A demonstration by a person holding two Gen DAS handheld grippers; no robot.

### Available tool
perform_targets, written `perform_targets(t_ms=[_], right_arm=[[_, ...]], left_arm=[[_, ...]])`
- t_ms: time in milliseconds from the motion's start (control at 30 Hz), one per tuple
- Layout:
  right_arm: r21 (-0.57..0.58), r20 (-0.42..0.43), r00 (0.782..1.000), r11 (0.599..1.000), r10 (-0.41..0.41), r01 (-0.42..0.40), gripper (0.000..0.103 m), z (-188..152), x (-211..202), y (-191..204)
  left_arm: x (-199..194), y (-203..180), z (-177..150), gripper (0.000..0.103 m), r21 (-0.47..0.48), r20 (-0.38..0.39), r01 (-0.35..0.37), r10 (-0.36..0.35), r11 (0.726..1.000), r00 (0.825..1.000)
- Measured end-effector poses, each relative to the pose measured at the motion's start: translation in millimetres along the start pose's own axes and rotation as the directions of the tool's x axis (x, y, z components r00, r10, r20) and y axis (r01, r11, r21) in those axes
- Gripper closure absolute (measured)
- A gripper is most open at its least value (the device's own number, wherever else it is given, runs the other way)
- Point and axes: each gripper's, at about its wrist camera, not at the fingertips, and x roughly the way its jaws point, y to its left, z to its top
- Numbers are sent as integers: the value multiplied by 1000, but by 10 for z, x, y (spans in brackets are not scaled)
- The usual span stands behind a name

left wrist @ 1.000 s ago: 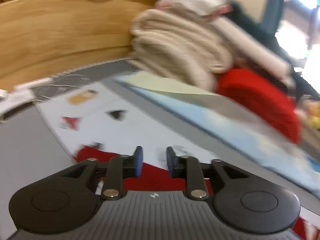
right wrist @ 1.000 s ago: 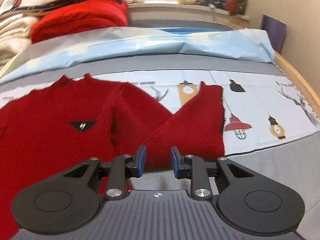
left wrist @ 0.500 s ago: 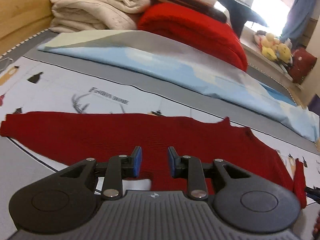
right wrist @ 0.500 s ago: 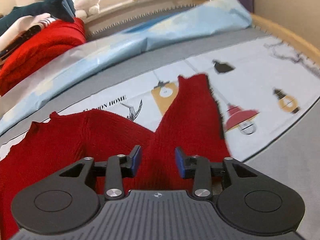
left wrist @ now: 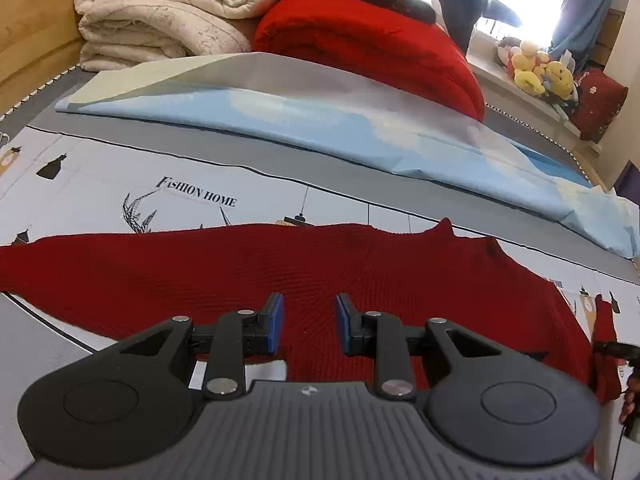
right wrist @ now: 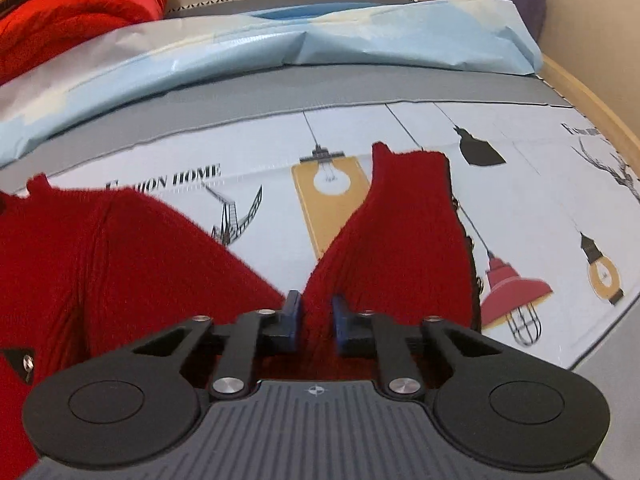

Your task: Fold small clothes

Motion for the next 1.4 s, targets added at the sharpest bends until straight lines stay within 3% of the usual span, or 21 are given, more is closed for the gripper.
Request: perform_targets(t_ms=[67,133,167,233,267,300,333,433,500,567,633,733,900,1033,1067,1100,1167,1233,1267,1400], right_arm=[[71,79,997,997,19,-25,90,126,-147,-151],[199,224,974,978,15,-60,91,305,-434,-410],[270,308,951,959,-1,-87,91,363,-608,-567],[380,465,881,918,-84,-113,91,360,-938,-873],[420,502,852,903,-147,-92,91,320,-1041,-997],[462,509,839,884,-194,-75,91,267,-1081,-1134],[503,487,847,862,-214,-71,91,200,-1040,-1282],[611,316,914,792,-253,8,91,-85,-649,-1646],[715,174,967,699,-183,3,91,-347,-308,-1891],[779,112,979,627,-169,19,91,-574,-151,-2030],[762,134,971,647,-200,28,92,-579,-191,-2007],[777,169,950,628,-263,36,92,-487,-348,-2001],[750,40,967,647,-250,136,88,-558,-190,-2047],[746,122,968,663,-219,56,81,-518,-231,-2041],[744,95,975,664,-203,66,81,-524,-195,-2069],[739,29,976,662,-216,125,81,-531,-154,-2092],[727,19,969,669,-245,155,79,-523,-252,-2086],[700,52,954,693,-294,175,76,-419,-449,-1995],[679,99,952,719,-289,147,76,-356,-569,-1932],[553,246,953,833,-175,10,76,-113,-1069,-1573]], left_arm=[[-4,1,6,73,0,2,-5,5,1000,1000],[-3,2,7,73,-1,4,-9,9,1000,1000],[3,-1,6,73,-1,3,-10,10,1000,1000],[17,-6,5,73,3,2,-10,10,1000,1000],[27,-11,1,73,3,1,-12,12,1000,1000],[37,-14,-2,73,2,-2,-12,12,1000,1000],[43,-13,-6,73,-1,-5,-10,10,1000,1000],[57,-35,-16,73,-1,-14,5,-5,1000,1000],[71,-55,-29,73,2,-21,12,-12,1000,1000],[88,-68,-40,73,3,-30,18,-18,1000,999],[106,-71,-47,73,1,-38,22,-22,1000,999],[131,-67,-48,73,2,-42,17,-17,1000,999],[156,-31,-33,73,-11,-53,21,-22,1000,998],[132,-41,-40,71,5,-60,34,-34,999,998],[122,-37,-47,71,8,-61,35,-35,999,998],[110,-26,-47,71,9,-62,36,-35,999,997],[81,-3,-50,71,8,-61,38,-37,999,997],[44,28,-50,71,9,-60,44,-43,999,997],[19,37,-56,71,10,-59,46,-46,999,997],[-90,72,-105,71,25,-47,50,-49,998,998]])
